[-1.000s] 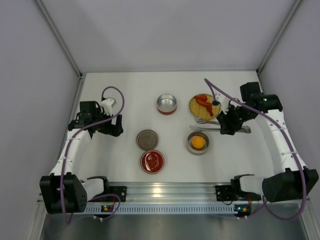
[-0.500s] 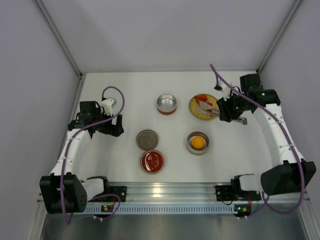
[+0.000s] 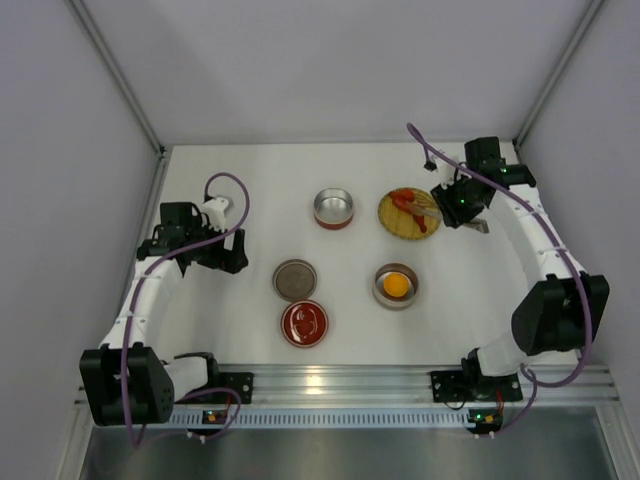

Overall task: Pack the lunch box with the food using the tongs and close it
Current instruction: Pick up the fake food from the plate.

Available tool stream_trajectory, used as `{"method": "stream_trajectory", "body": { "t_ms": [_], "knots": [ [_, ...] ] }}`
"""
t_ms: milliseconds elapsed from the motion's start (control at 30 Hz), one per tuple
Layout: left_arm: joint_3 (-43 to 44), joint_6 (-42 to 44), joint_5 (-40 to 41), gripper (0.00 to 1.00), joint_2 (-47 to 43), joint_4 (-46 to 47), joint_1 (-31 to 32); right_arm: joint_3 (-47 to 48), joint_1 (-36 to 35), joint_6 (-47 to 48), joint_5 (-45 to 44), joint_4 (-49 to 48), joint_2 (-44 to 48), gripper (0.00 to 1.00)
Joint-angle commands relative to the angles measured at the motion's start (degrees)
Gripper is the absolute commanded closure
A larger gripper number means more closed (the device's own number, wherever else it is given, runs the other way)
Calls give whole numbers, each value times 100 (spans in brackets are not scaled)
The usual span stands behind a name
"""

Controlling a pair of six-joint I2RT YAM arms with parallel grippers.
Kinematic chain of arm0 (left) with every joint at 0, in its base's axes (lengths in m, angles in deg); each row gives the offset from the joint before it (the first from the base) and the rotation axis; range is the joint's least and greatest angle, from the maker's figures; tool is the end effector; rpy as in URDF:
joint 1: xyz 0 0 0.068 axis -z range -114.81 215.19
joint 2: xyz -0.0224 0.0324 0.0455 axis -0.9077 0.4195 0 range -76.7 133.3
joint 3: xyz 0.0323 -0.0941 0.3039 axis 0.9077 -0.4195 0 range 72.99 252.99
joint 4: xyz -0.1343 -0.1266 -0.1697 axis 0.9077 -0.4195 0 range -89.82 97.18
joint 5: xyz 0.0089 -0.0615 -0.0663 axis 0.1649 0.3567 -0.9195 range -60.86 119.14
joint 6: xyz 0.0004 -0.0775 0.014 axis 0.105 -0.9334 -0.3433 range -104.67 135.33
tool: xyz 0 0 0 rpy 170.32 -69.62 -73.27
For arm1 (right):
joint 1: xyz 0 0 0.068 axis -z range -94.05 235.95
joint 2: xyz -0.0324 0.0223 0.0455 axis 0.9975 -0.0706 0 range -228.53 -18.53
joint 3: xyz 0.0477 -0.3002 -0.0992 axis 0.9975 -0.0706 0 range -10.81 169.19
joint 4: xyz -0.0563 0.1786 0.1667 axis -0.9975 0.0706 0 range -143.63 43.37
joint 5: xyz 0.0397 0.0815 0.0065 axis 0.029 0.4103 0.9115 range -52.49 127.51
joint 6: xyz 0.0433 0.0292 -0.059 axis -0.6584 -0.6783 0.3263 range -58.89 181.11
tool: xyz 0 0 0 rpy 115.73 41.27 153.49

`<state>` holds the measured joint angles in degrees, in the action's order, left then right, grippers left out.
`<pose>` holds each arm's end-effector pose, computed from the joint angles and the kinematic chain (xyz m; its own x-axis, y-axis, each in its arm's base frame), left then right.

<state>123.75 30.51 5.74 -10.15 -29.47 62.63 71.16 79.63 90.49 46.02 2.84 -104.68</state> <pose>0.2207 -0.0169 0.2865 -0.7116 0.2087 -0.6709 0.4011 0.9046 -0.1440 0.3023 0.0436 0.3451 -0.6661 -0.5620 -0.4904 -0.5828 0.8025 -0.1280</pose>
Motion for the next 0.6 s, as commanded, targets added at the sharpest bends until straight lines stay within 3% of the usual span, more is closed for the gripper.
{"method": "stream_trajectory", "body": {
  "t_ms": [0, 567],
  "knots": [
    [-49, 99, -174, 2, 52, 96, 11, 363, -106, 181, -210, -531, -226, 64],
    [-119, 90, -68, 2, 271, 272, 11, 548, -106, 533, -87, -549, -1070, 59]
  ]
}}
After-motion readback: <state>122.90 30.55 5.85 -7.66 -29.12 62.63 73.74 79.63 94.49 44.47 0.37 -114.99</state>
